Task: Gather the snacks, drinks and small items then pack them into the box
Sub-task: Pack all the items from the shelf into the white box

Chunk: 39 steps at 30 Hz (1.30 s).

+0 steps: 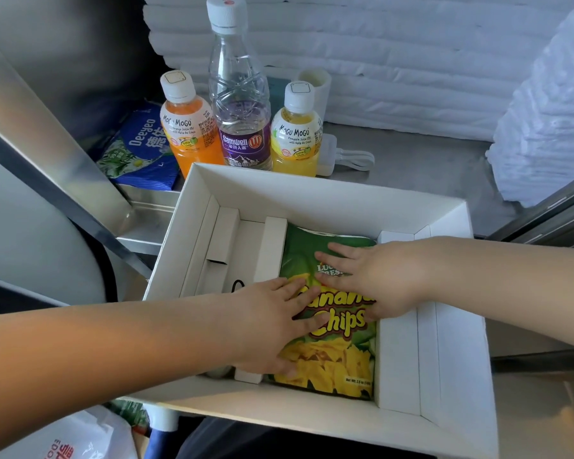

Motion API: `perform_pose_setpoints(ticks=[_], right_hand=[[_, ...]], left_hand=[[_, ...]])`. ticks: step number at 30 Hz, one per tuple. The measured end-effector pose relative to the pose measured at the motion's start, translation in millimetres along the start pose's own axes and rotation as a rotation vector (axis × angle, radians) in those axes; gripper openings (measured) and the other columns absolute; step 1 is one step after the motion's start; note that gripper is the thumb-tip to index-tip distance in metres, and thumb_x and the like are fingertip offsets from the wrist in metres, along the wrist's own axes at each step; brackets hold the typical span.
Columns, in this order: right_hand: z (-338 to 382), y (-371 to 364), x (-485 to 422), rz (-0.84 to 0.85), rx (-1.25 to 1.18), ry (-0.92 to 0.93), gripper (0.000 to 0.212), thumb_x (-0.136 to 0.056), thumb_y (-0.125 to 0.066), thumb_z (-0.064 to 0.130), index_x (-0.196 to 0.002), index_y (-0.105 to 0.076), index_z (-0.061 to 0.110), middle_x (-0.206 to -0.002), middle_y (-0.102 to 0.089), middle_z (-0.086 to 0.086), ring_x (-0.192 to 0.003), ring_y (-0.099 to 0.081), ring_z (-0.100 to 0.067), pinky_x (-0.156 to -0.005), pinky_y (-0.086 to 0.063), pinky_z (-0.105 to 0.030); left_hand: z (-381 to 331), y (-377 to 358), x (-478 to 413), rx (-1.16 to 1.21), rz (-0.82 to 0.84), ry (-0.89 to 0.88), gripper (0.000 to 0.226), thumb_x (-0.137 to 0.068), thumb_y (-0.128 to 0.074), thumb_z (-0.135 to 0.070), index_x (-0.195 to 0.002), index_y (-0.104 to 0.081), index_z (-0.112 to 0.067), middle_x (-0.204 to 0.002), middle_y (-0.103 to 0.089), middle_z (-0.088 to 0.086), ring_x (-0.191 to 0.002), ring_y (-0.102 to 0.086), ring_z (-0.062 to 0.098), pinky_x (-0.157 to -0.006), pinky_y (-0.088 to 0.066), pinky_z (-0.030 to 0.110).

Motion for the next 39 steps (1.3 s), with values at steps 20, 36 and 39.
perform_pose_setpoints(ticks=[20, 36, 39], right_hand=[[3.4, -5.3, 18.3, 0.001, -0.036, -0.005, 0.057, -0.102, -0.034, 0.036, -0.151, -0.006, 0.030, -0.159, 0.011, -0.005, -0.146, 0.006, -0.023, -0.113, -0.029, -0.046], [-12.3, 5.9, 8.4, -0.019, -0.017, -0.160, 0.068, -0.099, -0.038, 0.038, -0.152, 0.000, 0.019, -0.159, 0.010, -0.012, -0.146, 0.002, -0.025, -0.111, -0.027, -0.041], [-11.3, 5.1, 11.0, 0.006, 0.024, -0.167, 0.071, -0.098, -0.040, 0.039, -0.152, 0.002, 0.017, -0.158, 0.011, -0.012, -0.146, 0.002, -0.027, -0.114, -0.026, -0.043]], left_hand=[[-25.9, -5.6, 6.2, -0.011, 0.048, -0.219, 0.055, -0.101, -0.026, -0.041, -0.149, 0.001, -0.036, -0.154, 0.021, -0.009, -0.142, 0.020, 0.012, -0.114, 0.008, 0.044], [26.1, 13.1, -5.4, -0.207, 0.013, 0.231, 0.083, -0.094, -0.025, -0.060, -0.148, 0.012, -0.009, -0.156, 0.009, 0.016, -0.145, 0.005, 0.029, -0.114, 0.009, 0.044], [29.7, 23.2, -7.6, -0.196, -0.004, 0.225, 0.079, -0.093, -0.023, -0.063, -0.150, 0.001, -0.013, -0.157, 0.001, 0.015, -0.145, -0.001, 0.029, -0.115, 0.005, 0.046]])
Point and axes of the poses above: each hand's wrist, its own x-axis away from the middle knuckle, its own y-axis out of the back of the hand, z = x × y, the point moved 6 cm from there along -x, towards the middle knuckle
